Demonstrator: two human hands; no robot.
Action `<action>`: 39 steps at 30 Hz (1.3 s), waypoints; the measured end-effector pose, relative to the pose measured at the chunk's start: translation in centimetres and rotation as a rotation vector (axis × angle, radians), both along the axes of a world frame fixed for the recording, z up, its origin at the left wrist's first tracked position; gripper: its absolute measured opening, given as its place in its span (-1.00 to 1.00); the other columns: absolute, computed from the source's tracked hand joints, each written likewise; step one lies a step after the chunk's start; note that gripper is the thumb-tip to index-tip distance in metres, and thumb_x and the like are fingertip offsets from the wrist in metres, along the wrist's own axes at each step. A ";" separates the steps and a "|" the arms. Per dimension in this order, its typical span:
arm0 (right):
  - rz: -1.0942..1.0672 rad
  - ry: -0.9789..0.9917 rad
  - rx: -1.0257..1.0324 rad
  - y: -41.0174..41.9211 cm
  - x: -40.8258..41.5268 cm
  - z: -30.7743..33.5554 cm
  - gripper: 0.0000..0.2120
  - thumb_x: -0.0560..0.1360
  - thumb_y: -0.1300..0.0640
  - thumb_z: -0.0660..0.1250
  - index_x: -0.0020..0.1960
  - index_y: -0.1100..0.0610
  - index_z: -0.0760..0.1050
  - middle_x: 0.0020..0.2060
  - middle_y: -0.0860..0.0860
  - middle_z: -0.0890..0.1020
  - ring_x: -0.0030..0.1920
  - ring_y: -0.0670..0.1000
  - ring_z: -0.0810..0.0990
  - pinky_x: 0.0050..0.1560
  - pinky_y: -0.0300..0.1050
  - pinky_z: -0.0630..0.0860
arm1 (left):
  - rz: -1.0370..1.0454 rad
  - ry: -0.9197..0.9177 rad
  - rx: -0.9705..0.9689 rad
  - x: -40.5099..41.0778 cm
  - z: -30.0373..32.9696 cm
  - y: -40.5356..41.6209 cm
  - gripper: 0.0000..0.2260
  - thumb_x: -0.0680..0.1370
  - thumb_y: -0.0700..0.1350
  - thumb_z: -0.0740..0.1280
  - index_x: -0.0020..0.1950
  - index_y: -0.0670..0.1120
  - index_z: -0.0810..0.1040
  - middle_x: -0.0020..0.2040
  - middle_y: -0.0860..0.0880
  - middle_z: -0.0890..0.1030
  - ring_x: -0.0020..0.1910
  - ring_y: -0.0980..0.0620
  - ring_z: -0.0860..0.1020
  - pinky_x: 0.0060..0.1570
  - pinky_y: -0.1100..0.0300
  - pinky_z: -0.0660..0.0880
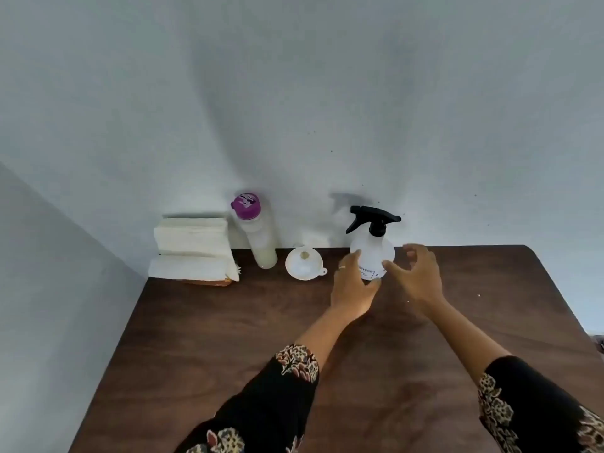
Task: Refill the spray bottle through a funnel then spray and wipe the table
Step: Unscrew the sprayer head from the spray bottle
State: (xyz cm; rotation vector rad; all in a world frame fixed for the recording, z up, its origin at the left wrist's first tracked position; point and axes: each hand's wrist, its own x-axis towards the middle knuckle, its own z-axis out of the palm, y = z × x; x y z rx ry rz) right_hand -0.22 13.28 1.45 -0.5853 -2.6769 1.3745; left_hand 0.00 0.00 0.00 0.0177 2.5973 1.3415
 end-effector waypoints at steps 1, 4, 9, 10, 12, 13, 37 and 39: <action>0.015 0.027 -0.013 -0.2 -0.6 0.2 -0.46 0.35 -0.05 0.48 0.26 0.07 0.41 0.18 0.06 0.47 0.18 0.06 0.48 0.22 0.16 0.45 | 0.004 0.030 -0.011 -0.7 0.1 0.5 -0.36 0.52 -0.01 0.33 0.51 -0.03 0.10 0.52 -0.06 0.14 0.47 -0.09 0.18 0.40 0.03 0.25; 0.071 0.072 -0.050 -0.9 -2.3 0.5 -0.44 0.37 -0.06 0.47 0.29 0.09 0.41 0.23 0.05 0.48 0.17 0.03 0.51 0.18 0.03 0.49 | -0.005 0.064 -0.099 -3.1 0.1 2.1 -0.34 0.55 0.02 0.29 0.53 -0.07 0.03 0.55 -0.06 0.08 0.52 -0.09 0.06 0.48 0.02 0.12; 0.106 0.125 -0.120 -1.7 -4.3 -0.3 -0.55 0.41 0.00 0.45 0.24 0.12 0.49 0.17 0.00 0.58 0.08 -0.07 0.52 0.03 -0.21 0.40 | 0.054 0.117 -0.143 -5.1 -1.5 2.8 -0.43 0.57 -0.07 0.27 0.51 -0.11 0.12 0.50 -0.05 0.26 0.53 -0.08 0.08 0.49 0.00 0.07; 0.113 0.128 -0.118 -1.7 -4.6 -0.6 -0.59 0.41 0.00 0.45 0.21 0.12 0.51 0.13 0.00 0.61 0.09 -0.05 0.55 0.04 -0.21 0.41 | 0.070 0.134 -0.128 -5.1 -1.9 2.8 -0.45 0.57 -0.08 0.27 0.51 -0.10 0.14 0.49 -0.04 0.29 0.52 -0.06 0.09 0.49 0.01 0.08; 0.108 0.122 -0.107 -1.8 -4.9 -1.0 -0.63 0.42 -0.01 0.44 0.16 0.12 0.53 0.07 0.00 0.64 0.11 -0.02 0.56 0.06 -0.18 0.44 | 0.098 0.131 -0.071 -5.0 -2.4 2.9 -0.47 0.58 -0.08 0.27 0.50 -0.08 0.17 0.47 -0.03 0.31 0.52 -0.05 0.10 0.48 0.03 0.11; 0.104 0.124 -0.092 -1.9 -4.9 -1.1 -0.65 0.43 -0.01 0.43 0.16 0.12 0.54 0.06 0.01 0.64 0.11 -0.02 0.57 0.07 -0.17 0.44 | 0.115 0.128 -0.050 -5.0 -2.5 2.9 -0.49 0.57 -0.08 0.27 0.50 -0.06 0.19 0.47 -0.04 0.33 0.52 -0.05 0.11 0.47 0.03 0.13; 0.369 0.304 0.024 -14.5 20.7 0.7 -0.77 0.42 -0.04 0.38 0.01 0.04 0.54 -0.13 -0.13 0.65 -0.10 -0.14 0.59 -0.10 -0.27 0.48 | 0.303 0.249 -0.062 22.0 -1.4 -11.5 -0.67 0.52 0.12 0.30 0.26 0.07 0.47 0.28 0.17 0.49 0.33 0.21 0.36 0.30 -0.01 0.41; 0.384 0.326 0.013 -15.3 22.7 0.5 -0.71 0.41 -0.13 0.32 0.02 0.03 0.54 -0.13 -0.15 0.65 -0.10 -0.16 0.59 -0.10 -0.30 0.48 | 0.297 0.246 -0.056 24.0 -1.4 -12.5 -0.66 0.51 0.16 0.28 0.24 0.07 0.47 0.27 0.18 0.49 0.32 0.23 0.36 0.29 0.02 0.42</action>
